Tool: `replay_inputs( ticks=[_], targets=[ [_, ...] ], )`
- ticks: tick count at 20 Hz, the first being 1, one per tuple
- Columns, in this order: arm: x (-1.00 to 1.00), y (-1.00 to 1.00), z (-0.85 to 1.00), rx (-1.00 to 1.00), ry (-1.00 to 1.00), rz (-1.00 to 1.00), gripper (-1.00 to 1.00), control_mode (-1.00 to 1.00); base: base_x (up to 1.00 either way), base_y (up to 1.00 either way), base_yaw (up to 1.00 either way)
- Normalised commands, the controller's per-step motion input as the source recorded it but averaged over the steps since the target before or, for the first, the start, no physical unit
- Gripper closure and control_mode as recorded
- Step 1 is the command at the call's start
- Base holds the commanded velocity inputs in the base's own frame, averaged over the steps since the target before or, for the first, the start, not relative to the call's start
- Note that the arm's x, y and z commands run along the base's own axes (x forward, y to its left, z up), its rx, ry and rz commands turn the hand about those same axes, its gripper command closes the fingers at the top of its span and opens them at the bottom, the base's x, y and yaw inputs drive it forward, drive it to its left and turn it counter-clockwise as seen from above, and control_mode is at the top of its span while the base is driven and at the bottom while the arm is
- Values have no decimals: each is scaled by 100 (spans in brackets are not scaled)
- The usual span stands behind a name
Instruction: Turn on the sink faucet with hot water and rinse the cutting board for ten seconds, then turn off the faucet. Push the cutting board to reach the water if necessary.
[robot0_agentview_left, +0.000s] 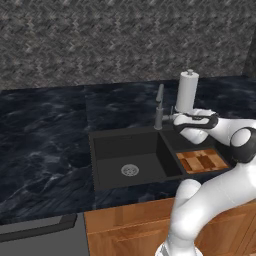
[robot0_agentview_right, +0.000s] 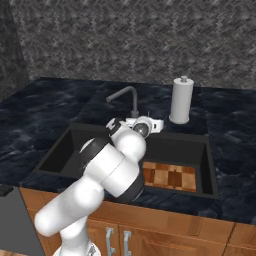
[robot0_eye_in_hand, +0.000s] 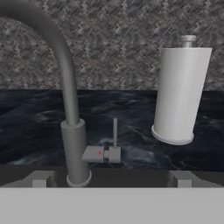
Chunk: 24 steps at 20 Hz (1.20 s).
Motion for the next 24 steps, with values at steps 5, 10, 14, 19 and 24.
replay_inputs(
  ticks=[5, 10, 14, 19, 24],
  targets=[
    [5, 0, -6, 0, 0, 0, -100, -100, 0, 0, 0],
    [7, 0, -5, 0, 0, 0, -100, -100, 0, 0, 0],
    [9, 0, 0, 0, 0, 0, -100, -100, 0, 0, 0],
    [18, 0, 0, 0, 0, 0, -100, -100, 0, 0, 0],
    [23, 0, 0, 1, 0, 0, -100, -100, 0, 0, 0]
  ],
)
